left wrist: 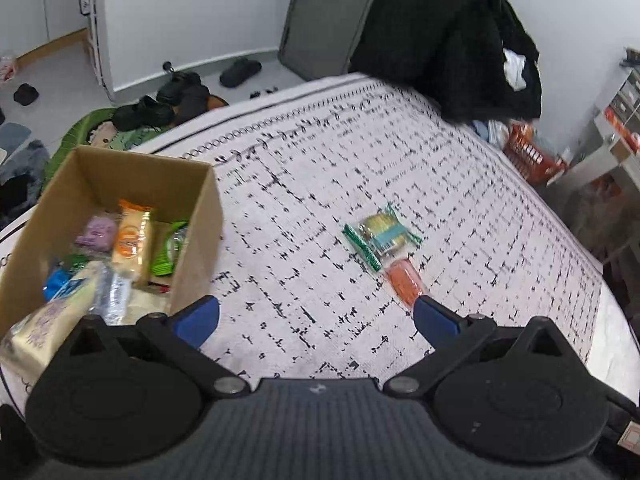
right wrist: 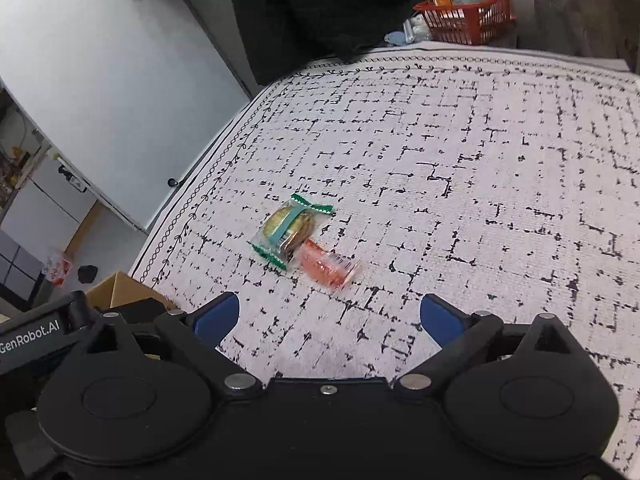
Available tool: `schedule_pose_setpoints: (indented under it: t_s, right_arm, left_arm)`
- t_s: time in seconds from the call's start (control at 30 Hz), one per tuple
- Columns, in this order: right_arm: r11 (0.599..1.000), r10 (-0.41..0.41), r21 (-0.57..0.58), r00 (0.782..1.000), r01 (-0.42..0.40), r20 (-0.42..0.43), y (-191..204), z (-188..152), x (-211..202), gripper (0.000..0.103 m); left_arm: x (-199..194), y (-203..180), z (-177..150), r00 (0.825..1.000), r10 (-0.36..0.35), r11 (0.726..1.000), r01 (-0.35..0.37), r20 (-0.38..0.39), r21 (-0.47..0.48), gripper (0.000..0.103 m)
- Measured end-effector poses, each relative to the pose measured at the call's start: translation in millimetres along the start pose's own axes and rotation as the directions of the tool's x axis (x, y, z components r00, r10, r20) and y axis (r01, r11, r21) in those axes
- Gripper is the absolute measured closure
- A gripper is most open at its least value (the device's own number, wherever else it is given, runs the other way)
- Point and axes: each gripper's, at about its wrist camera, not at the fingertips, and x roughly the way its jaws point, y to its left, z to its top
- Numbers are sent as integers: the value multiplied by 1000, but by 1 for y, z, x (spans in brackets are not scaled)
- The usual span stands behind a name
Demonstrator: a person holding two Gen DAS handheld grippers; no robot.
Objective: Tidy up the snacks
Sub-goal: 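Withdraw both tools from the box toward the green cake and orange packet, then grasp the green-wrapped cake with the left tool while the right tool grasps the orange packet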
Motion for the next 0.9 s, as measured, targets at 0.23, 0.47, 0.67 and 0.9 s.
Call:
schedule_pose_setpoints:
  t_s: [0.23,0.47,0.67,0.9]
  right_arm:
    - [998,10,-61,999,-12,-46,2,10,34,29]
    - [994,-22,-113,997,14,-70,3,17,65,41]
    - [982,-37,-186,995,19,-92,8,25,91,41]
    - [961,-43,-276,996,20,-80,16,25,109,68]
  left_arm:
    - [25,-8,11,1000,14,999,-14,2,51,0]
    - [55,-1,19,999,25,999,-24,-27,36,3]
    - [79,3,30,998,5,1000,-4,-55,18,9]
    - [101,-10,41,997,-41,995,47,-73,85,20]
